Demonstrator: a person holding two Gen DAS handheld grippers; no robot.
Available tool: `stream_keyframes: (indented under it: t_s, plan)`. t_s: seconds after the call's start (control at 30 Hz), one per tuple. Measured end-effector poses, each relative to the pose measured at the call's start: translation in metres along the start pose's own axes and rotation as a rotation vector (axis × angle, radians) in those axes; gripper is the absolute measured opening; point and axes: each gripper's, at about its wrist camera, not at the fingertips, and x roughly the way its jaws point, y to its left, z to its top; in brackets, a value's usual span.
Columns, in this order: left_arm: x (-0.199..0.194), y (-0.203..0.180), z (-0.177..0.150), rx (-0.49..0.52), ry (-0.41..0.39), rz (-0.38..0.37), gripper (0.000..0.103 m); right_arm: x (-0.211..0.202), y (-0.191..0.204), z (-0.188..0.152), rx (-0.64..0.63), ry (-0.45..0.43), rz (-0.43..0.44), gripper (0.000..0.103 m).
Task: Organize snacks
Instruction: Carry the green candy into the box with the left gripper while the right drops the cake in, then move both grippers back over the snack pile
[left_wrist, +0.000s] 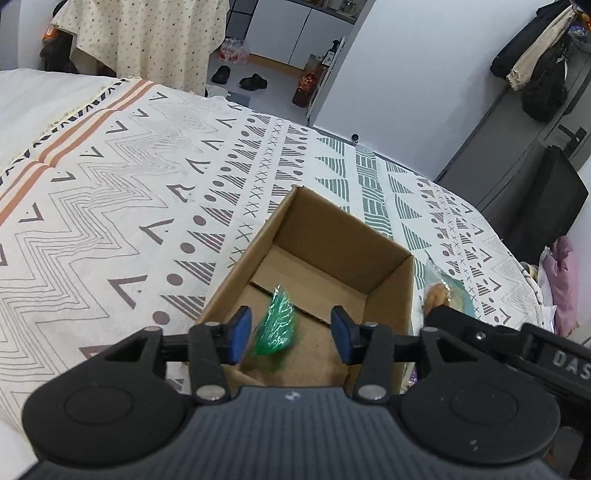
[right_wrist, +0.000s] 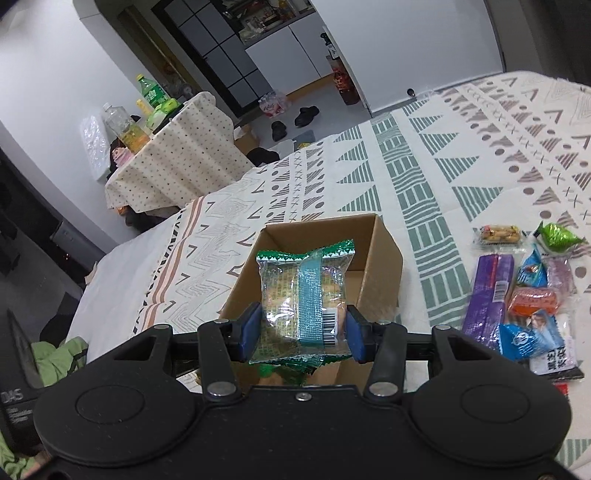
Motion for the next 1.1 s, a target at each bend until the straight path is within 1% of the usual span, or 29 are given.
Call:
stream_keyframes:
  t_s: [0.07, 0.1, 0.13, 0.17, 0.23, 0.3, 0.37, 0.47, 0.7, 0.8, 0.83, 0.97, 1.03, 1.1]
  plan:
    - [-0.005, 0.001, 0.001, -0.001, -0.016, 0.007, 0.061, 0.003, -0.003, -0.001, 0.024, 0.001, -0.002, 0.047]
    - [-0.007, 0.001, 0.001, -0.003, -0.025, 0.012, 0.064, 0.003, -0.005, -0.001, 0.032, -0.003, 0.003, 0.047]
    - [-0.009, 0.002, 0.001, -0.006, -0.032, 0.017, 0.07, 0.002, -0.007, -0.001, 0.04, -0.01, 0.014, 0.05]
    - [-0.01, 0.002, 0.002, -0.007, -0.035, 0.022, 0.072, 0.002, -0.008, -0.001, 0.049, -0.018, 0.019, 0.052]
    - [-0.01, 0.002, 0.002, -0.004, -0.028, 0.038, 0.074, -0.002, -0.009, -0.001, 0.048, -0.016, 0.032, 0.053]
    - [-0.011, 0.001, 0.001, -0.001, -0.021, 0.048, 0.075, -0.006, -0.011, 0.0, 0.05, -0.019, 0.034, 0.058]
    - [-0.013, -0.001, -0.001, -0.001, -0.019, 0.059, 0.08, -0.015, -0.016, 0.0, 0.053, -0.031, 0.026, 0.067]
    - [-0.018, -0.005, -0.004, 0.002, -0.016, 0.068, 0.085, -0.028, -0.025, -0.001, 0.052, -0.048, 0.009, 0.075]
    - [-0.029, -0.021, -0.016, 0.01, -0.009, 0.081, 0.087, -0.059, -0.047, -0.006, 0.028, -0.064, -0.036, 0.087]
    - [-0.034, -0.029, -0.022, 0.016, -0.005, 0.079, 0.088, -0.073, -0.056, -0.008, 0.02, -0.079, -0.058, 0.094]
    - [-0.036, -0.032, -0.023, 0.022, -0.005, 0.08, 0.09, -0.078, -0.059, -0.009, 0.019, -0.086, -0.063, 0.096]
    - [-0.044, -0.045, -0.031, 0.04, -0.019, 0.075, 0.099, -0.097, -0.069, -0.009, 0.016, -0.106, -0.084, 0.103]
    - [-0.046, -0.052, -0.035, 0.052, -0.022, 0.073, 0.103, -0.104, -0.075, -0.01, 0.01, -0.108, -0.094, 0.103]
    - [-0.048, -0.058, -0.038, 0.057, -0.023, 0.066, 0.103, -0.11, -0.081, -0.011, 0.012, -0.109, -0.101, 0.103]
